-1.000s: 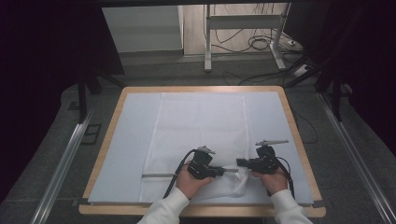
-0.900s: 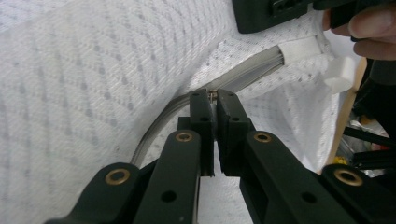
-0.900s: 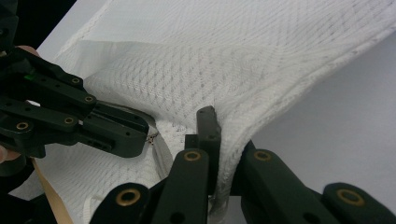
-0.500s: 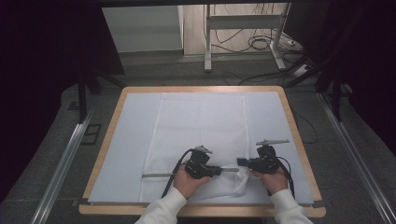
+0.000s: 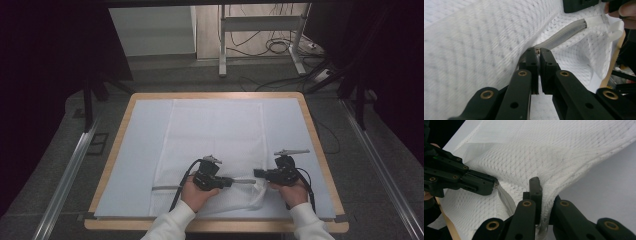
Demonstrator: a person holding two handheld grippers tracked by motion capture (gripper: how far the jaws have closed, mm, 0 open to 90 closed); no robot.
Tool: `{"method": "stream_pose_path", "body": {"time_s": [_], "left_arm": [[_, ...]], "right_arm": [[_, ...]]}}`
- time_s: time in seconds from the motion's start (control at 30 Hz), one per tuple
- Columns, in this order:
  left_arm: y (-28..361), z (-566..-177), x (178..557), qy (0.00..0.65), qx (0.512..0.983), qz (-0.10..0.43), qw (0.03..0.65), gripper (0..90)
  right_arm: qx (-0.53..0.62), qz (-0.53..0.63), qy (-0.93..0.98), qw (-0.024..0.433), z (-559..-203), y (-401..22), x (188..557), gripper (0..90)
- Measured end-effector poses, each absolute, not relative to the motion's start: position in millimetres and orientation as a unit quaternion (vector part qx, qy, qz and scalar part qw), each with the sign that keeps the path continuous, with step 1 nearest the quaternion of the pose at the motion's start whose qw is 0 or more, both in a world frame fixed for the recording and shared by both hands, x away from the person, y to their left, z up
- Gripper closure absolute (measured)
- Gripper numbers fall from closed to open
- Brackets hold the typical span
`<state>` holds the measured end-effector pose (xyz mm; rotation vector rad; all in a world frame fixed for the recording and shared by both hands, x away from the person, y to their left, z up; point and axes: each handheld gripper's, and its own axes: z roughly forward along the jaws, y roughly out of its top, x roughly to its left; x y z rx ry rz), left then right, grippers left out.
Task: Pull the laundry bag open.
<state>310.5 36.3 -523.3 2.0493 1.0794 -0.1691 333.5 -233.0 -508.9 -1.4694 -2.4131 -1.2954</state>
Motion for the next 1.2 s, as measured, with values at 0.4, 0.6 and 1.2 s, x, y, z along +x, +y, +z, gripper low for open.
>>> {"method": "stream_pose_path", "body": {"time_s": [0.4,0.6,1.2], "left_arm": [[45.7,-523.1,309.9,0.429,0.809,-0.064,0.396,86.7],[51.6,-524.3,308.4,0.433,0.808,-0.061,0.394,86.7],[75.3,-527.2,306.9,0.446,0.8,-0.059,0.398,86.7]], "right_arm": [[-0.472,-0.418,-0.776,0.019,-509.2,-233.0,333.5,88.2],[-0.473,-0.416,-0.776,0.02,-510.9,-232.4,334.0,88.2],[-0.474,-0.418,-0.774,0.02,-512.6,-233.8,334.1,88.2]]}}
